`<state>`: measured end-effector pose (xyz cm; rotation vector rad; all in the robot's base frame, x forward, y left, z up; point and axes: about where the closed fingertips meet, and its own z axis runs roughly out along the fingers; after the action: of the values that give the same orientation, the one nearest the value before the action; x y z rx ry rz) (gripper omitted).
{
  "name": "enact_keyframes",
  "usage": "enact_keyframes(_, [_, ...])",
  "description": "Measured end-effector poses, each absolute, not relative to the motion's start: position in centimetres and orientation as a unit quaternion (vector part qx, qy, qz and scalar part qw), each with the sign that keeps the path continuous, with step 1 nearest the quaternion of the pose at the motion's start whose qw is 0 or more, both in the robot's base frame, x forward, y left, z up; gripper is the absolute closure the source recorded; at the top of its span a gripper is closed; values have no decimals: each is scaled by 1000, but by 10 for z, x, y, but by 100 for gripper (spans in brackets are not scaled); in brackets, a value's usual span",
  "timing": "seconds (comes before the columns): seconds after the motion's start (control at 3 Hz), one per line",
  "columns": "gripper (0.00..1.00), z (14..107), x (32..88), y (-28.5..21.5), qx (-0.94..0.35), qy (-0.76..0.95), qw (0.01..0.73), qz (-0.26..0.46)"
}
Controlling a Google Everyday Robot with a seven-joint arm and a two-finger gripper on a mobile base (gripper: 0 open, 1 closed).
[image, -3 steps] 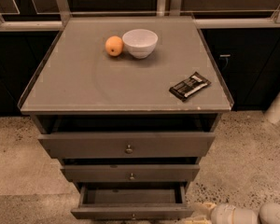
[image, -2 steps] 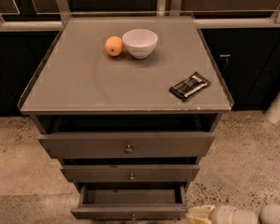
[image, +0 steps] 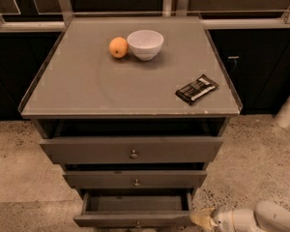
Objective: Close bottom drawer
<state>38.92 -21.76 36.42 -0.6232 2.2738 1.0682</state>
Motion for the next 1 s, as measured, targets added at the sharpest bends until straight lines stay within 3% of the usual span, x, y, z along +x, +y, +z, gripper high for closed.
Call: enact_keyframes(1.0, [100,281,429,-226,-176,848,241,438])
